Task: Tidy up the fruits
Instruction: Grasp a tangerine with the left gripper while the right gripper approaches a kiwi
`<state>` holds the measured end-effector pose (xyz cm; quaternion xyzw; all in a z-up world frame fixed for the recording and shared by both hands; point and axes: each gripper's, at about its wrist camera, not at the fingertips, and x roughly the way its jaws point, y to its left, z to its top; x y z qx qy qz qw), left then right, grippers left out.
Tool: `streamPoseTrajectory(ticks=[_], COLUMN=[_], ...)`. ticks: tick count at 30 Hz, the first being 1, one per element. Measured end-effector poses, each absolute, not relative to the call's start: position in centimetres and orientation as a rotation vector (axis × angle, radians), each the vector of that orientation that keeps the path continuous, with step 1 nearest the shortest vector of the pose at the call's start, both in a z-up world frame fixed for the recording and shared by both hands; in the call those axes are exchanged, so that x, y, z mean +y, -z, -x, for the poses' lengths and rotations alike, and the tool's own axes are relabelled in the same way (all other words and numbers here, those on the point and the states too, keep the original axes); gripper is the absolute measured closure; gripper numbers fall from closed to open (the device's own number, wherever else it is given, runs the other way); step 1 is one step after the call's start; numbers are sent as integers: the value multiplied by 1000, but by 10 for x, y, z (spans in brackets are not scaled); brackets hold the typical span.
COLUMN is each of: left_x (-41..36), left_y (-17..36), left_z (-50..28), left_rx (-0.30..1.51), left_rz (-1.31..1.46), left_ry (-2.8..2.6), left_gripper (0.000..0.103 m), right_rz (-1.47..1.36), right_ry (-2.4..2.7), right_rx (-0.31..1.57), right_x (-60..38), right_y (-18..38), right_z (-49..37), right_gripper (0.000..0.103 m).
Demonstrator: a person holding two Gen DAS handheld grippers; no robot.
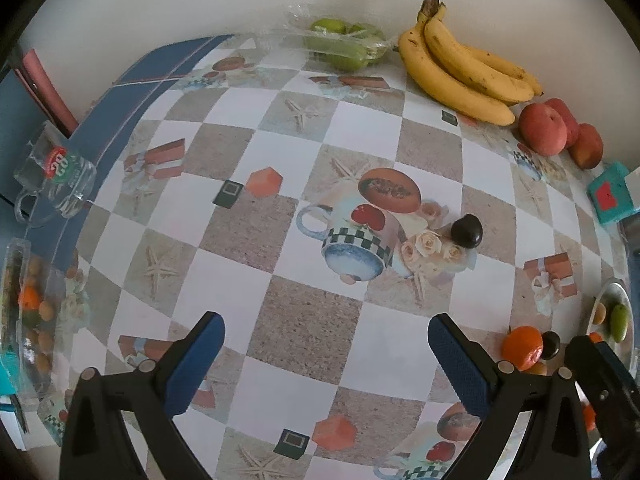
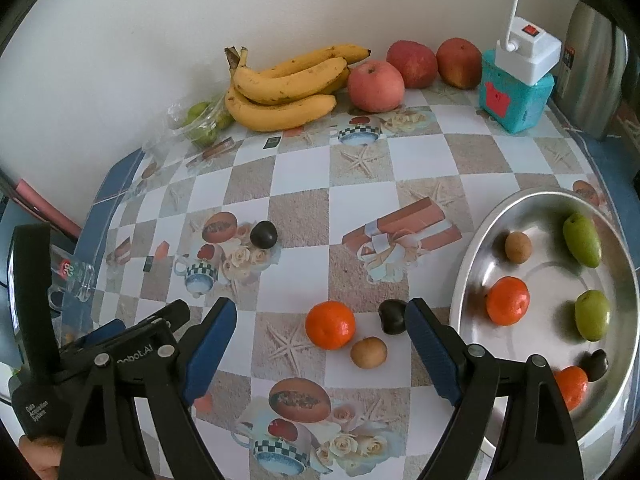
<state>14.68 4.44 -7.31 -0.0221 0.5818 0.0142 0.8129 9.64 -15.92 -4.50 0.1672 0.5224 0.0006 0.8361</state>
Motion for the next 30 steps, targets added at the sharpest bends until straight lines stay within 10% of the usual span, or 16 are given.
streamPoseTrajectory(ticks=[30], left_x=[-11], left_y=[77], left_z=[-149], left_rx=[1244], left_rz=[176], left_ry=[205], left_gripper=[12], right_rz=[-328], right_ry=[125], right_rx=[1204], right_x=[-195], right_y=[87], right_z=[-103], right_gripper=[64])
